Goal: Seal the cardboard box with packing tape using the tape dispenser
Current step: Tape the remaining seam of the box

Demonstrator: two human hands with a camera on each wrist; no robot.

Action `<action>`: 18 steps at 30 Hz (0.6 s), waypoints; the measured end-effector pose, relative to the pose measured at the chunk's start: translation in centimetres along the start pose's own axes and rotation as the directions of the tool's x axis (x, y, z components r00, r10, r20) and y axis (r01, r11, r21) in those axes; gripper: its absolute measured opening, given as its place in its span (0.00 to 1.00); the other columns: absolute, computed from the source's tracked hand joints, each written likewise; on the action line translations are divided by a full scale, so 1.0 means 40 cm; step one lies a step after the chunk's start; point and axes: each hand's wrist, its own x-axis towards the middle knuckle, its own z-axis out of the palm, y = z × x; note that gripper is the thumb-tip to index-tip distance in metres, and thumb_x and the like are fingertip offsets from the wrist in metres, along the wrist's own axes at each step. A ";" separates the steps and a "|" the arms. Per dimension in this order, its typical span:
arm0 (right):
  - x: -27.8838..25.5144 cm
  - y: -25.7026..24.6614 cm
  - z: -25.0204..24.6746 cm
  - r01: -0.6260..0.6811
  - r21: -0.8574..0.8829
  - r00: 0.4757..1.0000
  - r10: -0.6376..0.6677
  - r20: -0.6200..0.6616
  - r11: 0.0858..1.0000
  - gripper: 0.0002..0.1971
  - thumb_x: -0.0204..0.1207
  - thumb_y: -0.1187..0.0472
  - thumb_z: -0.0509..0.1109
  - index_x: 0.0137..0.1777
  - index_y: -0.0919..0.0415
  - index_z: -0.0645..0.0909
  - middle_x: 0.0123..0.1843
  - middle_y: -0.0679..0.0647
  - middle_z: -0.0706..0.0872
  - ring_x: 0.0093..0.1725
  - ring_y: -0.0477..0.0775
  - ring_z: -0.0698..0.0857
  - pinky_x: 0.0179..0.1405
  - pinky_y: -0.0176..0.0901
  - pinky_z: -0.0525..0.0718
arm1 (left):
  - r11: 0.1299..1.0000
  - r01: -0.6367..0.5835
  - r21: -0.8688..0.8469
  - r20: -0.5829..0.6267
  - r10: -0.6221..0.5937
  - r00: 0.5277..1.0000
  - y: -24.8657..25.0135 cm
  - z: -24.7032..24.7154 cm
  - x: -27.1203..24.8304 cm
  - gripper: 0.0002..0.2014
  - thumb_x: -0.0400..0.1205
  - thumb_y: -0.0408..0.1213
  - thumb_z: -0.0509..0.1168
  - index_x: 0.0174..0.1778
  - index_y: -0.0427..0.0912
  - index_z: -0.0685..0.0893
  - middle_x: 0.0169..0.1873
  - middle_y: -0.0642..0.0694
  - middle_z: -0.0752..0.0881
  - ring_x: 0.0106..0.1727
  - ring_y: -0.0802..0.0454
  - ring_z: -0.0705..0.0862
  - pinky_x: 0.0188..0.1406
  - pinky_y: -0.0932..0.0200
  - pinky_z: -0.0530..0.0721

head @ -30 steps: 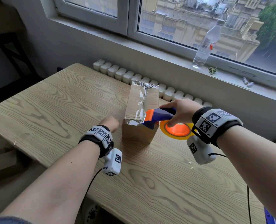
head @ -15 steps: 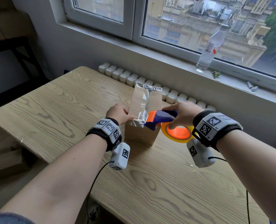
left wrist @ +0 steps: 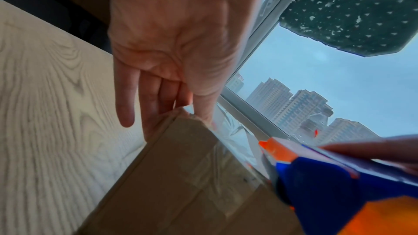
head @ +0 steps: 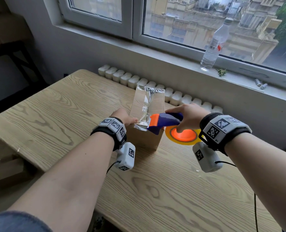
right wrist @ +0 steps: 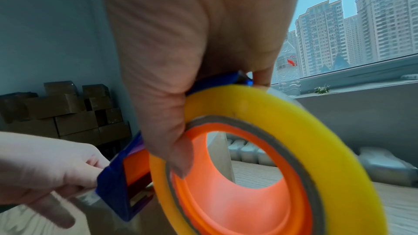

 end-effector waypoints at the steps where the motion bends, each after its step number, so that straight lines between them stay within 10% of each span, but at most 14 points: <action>1: 0.002 0.005 -0.001 -0.004 0.008 1.000 0.004 0.007 1.000 0.38 0.61 0.62 0.77 0.72 0.35 0.74 0.47 0.45 0.80 0.47 0.51 0.77 0.41 0.41 0.74 | 1.000 0.006 -0.030 0.018 -0.005 1.000 -0.006 -0.001 0.000 0.26 0.75 0.57 0.70 0.54 0.36 0.86 0.53 0.40 0.90 0.55 0.43 0.88 0.59 0.47 0.86; 11: -0.011 0.078 0.024 -0.015 0.086 1.000 0.014 0.020 0.996 0.45 0.60 0.67 0.77 0.74 0.31 0.69 0.51 0.46 0.82 0.46 0.52 0.79 0.41 0.41 0.76 | 0.987 0.057 -0.152 0.070 -0.047 0.996 -0.023 0.005 -0.025 0.27 0.77 0.60 0.66 0.62 0.42 0.86 0.54 0.44 0.87 0.61 0.43 0.85 0.67 0.47 0.80; 15: -0.038 0.124 0.012 -0.039 0.038 0.999 0.039 0.010 0.999 0.46 0.59 0.67 0.77 0.74 0.30 0.68 0.51 0.46 0.79 0.49 0.52 0.78 0.50 0.48 0.83 | 0.985 0.064 -0.162 0.089 -0.050 0.995 -0.021 0.005 -0.026 0.22 0.78 0.58 0.66 0.59 0.45 0.86 0.52 0.48 0.85 0.52 0.46 0.86 0.53 0.57 0.88; 18: -0.068 0.159 0.004 -0.079 -0.018 0.997 0.079 0.008 0.997 0.46 0.59 0.68 0.76 0.75 0.31 0.68 0.51 0.47 0.79 0.49 0.52 0.76 0.53 0.50 0.84 | 0.990 0.073 -0.123 0.084 -0.063 0.995 -0.022 0.001 -0.019 0.29 0.73 0.62 0.68 0.61 0.44 0.87 0.54 0.46 0.87 0.58 0.44 0.85 0.64 0.46 0.83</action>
